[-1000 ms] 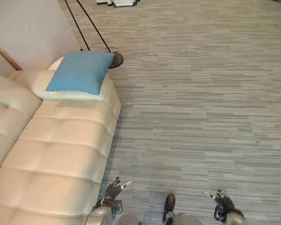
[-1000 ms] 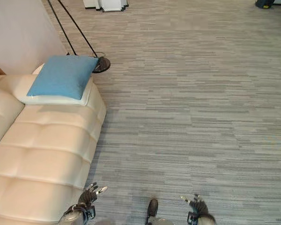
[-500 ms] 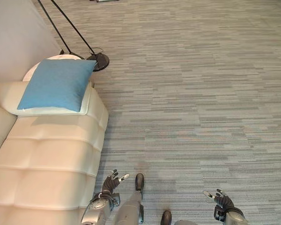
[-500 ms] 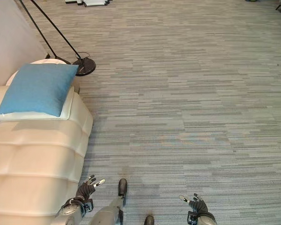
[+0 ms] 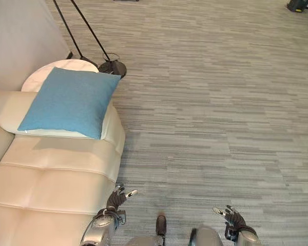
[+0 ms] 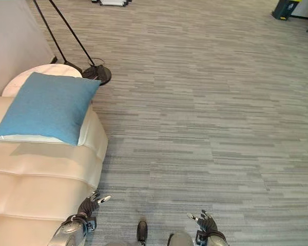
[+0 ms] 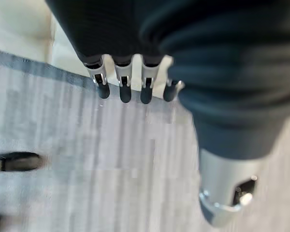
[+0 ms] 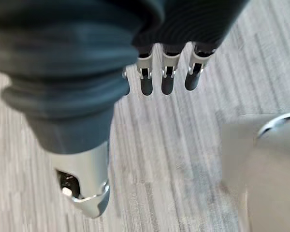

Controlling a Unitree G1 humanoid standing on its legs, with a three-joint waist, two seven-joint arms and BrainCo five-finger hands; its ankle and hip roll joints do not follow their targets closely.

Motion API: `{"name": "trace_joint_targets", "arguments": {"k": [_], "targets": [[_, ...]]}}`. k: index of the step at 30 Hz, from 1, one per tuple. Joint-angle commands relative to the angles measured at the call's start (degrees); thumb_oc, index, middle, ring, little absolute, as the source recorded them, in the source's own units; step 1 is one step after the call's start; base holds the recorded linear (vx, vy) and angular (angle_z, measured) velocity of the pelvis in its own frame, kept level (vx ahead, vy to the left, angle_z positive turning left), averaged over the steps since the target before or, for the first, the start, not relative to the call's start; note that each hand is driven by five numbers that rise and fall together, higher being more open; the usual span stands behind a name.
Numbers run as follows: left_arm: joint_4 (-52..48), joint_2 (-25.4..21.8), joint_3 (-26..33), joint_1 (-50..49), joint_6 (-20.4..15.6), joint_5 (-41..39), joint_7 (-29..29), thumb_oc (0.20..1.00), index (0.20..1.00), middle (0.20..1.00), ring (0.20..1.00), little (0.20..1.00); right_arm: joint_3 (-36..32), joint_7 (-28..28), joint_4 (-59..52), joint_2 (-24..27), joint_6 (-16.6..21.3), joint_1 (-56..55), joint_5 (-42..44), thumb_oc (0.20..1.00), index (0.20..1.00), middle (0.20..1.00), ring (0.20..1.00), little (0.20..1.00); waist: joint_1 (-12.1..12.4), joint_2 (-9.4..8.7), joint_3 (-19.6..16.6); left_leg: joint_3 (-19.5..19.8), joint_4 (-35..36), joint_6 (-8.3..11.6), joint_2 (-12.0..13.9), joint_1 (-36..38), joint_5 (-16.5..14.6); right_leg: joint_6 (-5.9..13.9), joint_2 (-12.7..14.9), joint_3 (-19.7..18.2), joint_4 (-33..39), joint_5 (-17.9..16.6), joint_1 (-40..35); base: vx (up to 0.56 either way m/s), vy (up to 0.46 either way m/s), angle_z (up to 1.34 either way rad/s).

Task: Pick up all the scattered cushions and arrange them neatly on the sofa.

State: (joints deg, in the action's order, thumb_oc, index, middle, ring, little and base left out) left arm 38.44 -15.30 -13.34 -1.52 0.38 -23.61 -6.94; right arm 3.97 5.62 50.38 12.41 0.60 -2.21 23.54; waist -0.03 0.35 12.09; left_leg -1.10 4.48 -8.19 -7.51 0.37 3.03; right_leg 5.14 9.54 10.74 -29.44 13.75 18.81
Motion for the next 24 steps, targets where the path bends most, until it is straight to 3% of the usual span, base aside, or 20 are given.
{"name": "trace_joint_targets", "arguments": {"k": [1,2,4,7,9,11,13,14,15,17,18,21,22,23,24], "targets": [[-3.0,0.3,1.1,0.5,-1.7,0.7,0.0,1.0,1.0,1.0,1.0,1.0,0.4,0.3,-0.1,1.5,0.5,0.3,-0.2,1.0,1.0,1.0,1.0,1.0,0.0,0.26,1.5,-0.2,0.5,5.11,4.5,2.6,-6.4,1.09,-3.6,0.1,16.6,-12.0,-6.9,0.35,-0.134,0.0],[-2.2,0.2,1.4,1.0,-1.7,1.7,0.2,1.0,1.0,1.0,1.0,1.0,-0.4,0.5,0.4,1.4,0.6,-0.1,0.0,1.0,1.0,1.0,1.0,1.0,-0.6,-0.28,1.6,0.1,0.5,6.02,4.3,3.8,-7.3,2.5,-5.4,-2.3,29.1,-15.4,-7.0,0.3,-0.138,0.01],[-2.1,0.0,1.5,1.1,-2.0,2.9,0.9,1.0,1.0,1.0,1.0,1.0,-1.4,0.7,0.8,1.5,0.5,-0.5,-0.3,1.0,1.0,1.0,1.0,1.0,-1.0,-0.74,1.0,0.7,0.5,6.75,4.3,5.2,-8.3,3.57,-5.9,-2.7,34.4,-17.4,-6.8,0.4,-0.184,0.15],[-2.2,0.2,1.6,0.7,-2.1,3.0,1.5,1.0,1.0,1.0,1.0,1.0,-2.1,0.6,1.1,1.7,0.4,-1.1,-0.7,1.0,1.0,1.0,1.0,1.0,-1.2,-0.89,0.4,1.6,0.5,7.08,4.3,7.1,-9.4,3.46,-5.9,-1.1,34.3,-18.2,-8.3,0.32,-0.135,0.28],[-0.9,1.0,1.3,0.0,-1.9,3.4,1.7,1.0,1.0,1.0,1.0,1.0,-2.0,0.1,2.3,2.3,0.5,-2.0,-1.0,1.0,1.0,1.0,1.0,1.0,-1.6,-0.54,-1.5,2.5,-3.0,7.84,5.6,9.4,-11.8,2.02,-6.6,-1.5,32.4,-17.8,-9.9,0.56,-0.268,0.5],[-1.0,1.3,1.0,-0.5,-1.8,3.3,2.3,1.0,1.0,1.0,1.0,1.0,-1.8,-0.5,2.5,2.9,0.6,-1.9,-0.6,1.0,1.0,1.0,1.0,1.0,-1.5,-0.29,-2.3,2.6,-9.8,9.3,6.9,8.6,-10.7,0.72,-7.3,-0.7,31.2,-16.0,-11.7,0.5,-0.305,0.51],[-1.6,1.4,0.5,-0.7,-1.5,3.3,2.3,1.0,1.0,1.0,1.0,1.0,-1.2,-0.5,2.7,3.6,0.7,-1.9,-0.5,1.0,1.0,1.0,1.0,1.0,-1.4,-0.14,-2.3,2.8,-16.9,10.57,7.5,6.6,-7.5,-0.66,-8.2,-0.3,31.8,-14.5,-14.4,0.29,-0.218,0.29],[-1.6,1.4,0.5,-0.7,-1.5,3.3,2.3,1.0,1.0,1.0,1.0,1.0,-1.2,-0.5,2.7,3.6,0.7,-1.9,-0.5,1.0,1.0,1.0,1.0,1.0,-1.5,-0.09,-2.3,2.9,-17.2,10.59,7.6,6.4,-7.7,-0.68,-8.3,-0.2,31.8,-14.5,-14.4,0.3,-0.275,0.07],[-2.3,1.4,0.2,-0.9,-1.4,3.0,2.5,1.0,1.0,1.0,1.0,1.0,-0.8,-0.9,2.1,4.1,0.9,-2.1,-0.2,1.0,1.0,1.0,1.0,1.0,-0.8,-0.42,-1.7,3.4,-27.4,11.38,7.7,2.2,-3.5,-2.23,-8.9,0.2,32.9,-12.9,-17.7,0.25,-0.25,0.09],[-2.6,1.3,0.3,-0.7,-1.4,2.7,2.1,1.0,1.0,1.0,1.0,1.0,-0.4,-0.9,1.8,4.7,1.0,-1.8,-0.6,1.0,1.0,1.0,1.0,1.0,-0.1,-0.81,-0.6,3.7,-36.3,11.55,7.3,-2.3,-1.0,-3.45,-9.2,0.9,33.3,-11.6,-20.1,0.29,-0.269,0.07],[-2.4,1.2,0.3,-0.7,-1.4,2.6,2.1,1.0,1.0,1.0,1.0,1.0,-0.5,-0.8,2.1,4.8,0.8,-1.7,-0.5,1.0,1.0,1.0,1.0,1.0,-0.1,-0.94,-0.5,2.5,-37.3,11.43,7.9,-3.4,-1.6,-3.68,-9.2,1.1,33.5,-11.0,-20.7,0.21,-0.176,0.01],[-2.2,1.3,0.3,-0.3,-1.3,2.1,1.8,1.0,1.0,1.0,1.0,1.0,-0.9,-0.2,3.0,5.0,0.4,-1.3,-0.4,1.0,1.0,1.0,1.0,1.0,0.3,-2.29,0.1,-1.3,-32.2,10.2,8.0,-8.5,-5.5,-3.67,-7.7,2.3,33.7,-9.9,-22.7,0.25,-0.111,-0.01],[-2.5,1.1,0.2,-0.7,-1.4,2.2,1.8,1.0,1.0,1.0,1.0,1.0,-0.9,-0.1,3.0,5.2,0.5,-1.6,-0.7,1.0,1.0,1.0,1.0,1.0,0.4,-2.76,-0.5,-2.4,-20.1,9.82,7.5,-9.0,-6.9,-3.08,-7.3,3.1,34.2,-9.1,-23.8,0.31,-0.048,0.04],[-2.5,1.1,0.2,-0.7,-1.3,2.2,1.8,1.0,1.0,1.0,1.0,1.0,-0.9,-0.1,3.0,5.2,0.5,-1.6,-0.7,1.0,1.0,1.0,1.0,1.0,0.4,-2.84,-0.4,-2.5,-19.7,9.8,7.4,-8.7,-6.7,-3.06,-7.2,3.1,34.2,-9.0,-23.9,0.33,-0.009,0.27],[-2.5,1.3,0.0,-0.7,-1.3,2.5,1.7,1.0,1.0,1.0,1.0,1.0,-0.8,-0.1,2.8,5.2,0.4,-1.8,-1.2,1.0,1.0,1.0,1.0,1.0,0.3,-2.62,-0.6,-2.5,-13.8,10.13,7.9,-7.9,-5.0,-3.05,-7.3,3.7,34.3,-8.4,-24.5,0.1,0.009,0.42]]}}
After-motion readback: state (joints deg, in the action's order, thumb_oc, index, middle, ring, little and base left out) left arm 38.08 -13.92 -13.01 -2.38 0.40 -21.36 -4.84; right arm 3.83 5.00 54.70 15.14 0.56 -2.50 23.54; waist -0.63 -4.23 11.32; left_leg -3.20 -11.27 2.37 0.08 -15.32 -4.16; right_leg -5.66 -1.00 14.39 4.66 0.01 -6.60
